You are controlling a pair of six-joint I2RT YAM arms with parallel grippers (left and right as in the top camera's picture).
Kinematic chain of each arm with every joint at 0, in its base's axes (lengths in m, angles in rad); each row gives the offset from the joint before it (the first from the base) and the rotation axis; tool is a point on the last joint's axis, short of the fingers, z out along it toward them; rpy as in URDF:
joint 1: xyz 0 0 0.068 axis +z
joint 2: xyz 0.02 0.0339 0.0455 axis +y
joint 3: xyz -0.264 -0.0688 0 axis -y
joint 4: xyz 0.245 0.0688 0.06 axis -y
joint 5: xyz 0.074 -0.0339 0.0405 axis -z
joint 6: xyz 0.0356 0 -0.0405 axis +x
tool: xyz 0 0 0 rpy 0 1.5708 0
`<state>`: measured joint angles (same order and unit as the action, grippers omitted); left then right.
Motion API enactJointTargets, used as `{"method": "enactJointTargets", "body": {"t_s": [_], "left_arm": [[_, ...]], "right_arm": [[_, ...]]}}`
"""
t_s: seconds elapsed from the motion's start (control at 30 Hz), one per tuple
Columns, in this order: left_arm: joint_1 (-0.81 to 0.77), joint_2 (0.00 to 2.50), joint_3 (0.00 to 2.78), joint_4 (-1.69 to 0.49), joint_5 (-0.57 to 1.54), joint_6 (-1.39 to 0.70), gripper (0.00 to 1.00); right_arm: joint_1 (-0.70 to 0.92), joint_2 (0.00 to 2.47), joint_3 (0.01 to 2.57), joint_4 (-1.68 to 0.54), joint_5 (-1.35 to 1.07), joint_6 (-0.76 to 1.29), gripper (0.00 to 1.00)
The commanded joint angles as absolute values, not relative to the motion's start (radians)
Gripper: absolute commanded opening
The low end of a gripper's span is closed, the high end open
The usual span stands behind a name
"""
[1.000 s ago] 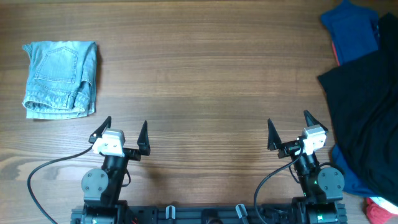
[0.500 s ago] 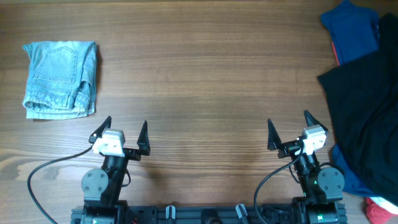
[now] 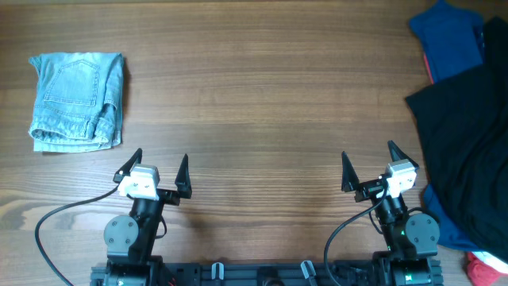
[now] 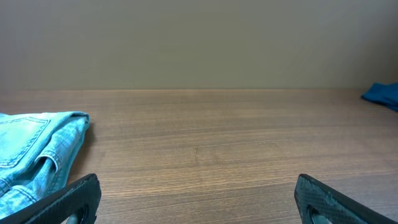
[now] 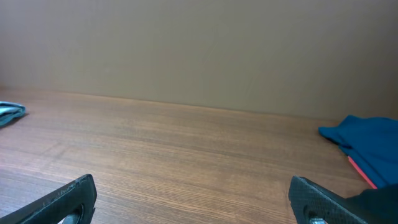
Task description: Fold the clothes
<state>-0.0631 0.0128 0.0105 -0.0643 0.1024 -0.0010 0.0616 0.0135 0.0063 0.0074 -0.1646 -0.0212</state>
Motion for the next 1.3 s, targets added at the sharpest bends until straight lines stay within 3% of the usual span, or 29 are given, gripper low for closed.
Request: {"method": "enactJointTargets", "body": {"t_s": [0.0,0.2,0.37,0.53,0.8,1.27], "left_arm": [[-0.056,0.003,0.006,-0.067,0.115,0.015,1.00],[-0.056,0.003,0.006,-0.067,0.115,0.015,1.00],[-0.056,0.004,0.006,-0.067,0.115,0.013,1.00],[-0.056,0.007,0.006,-0.067,0.115,-0.114,1.00],[-0.057,0.012,0.009,-0.071,0.143,-0.147,1.00],[-0.057,0.373,0.391,-0.413,0.160,-0.147,1.00]], "right_arm": [[0.057,0.011,0.005,0.014,-0.181,-0.020,1.00],[0.057,0.011,0.005,0.014,-0.182,-0.017,1.00],[0.058,0.012,0.006,0.014,-0.181,0.125,1.00],[0.057,0.027,0.008,0.010,-0.181,0.215,1.00],[0.057,0.042,0.019,-0.010,-0.181,0.236,1.00],[0.057,0.137,0.214,-0.211,-0.077,0.234,1.00]]}}
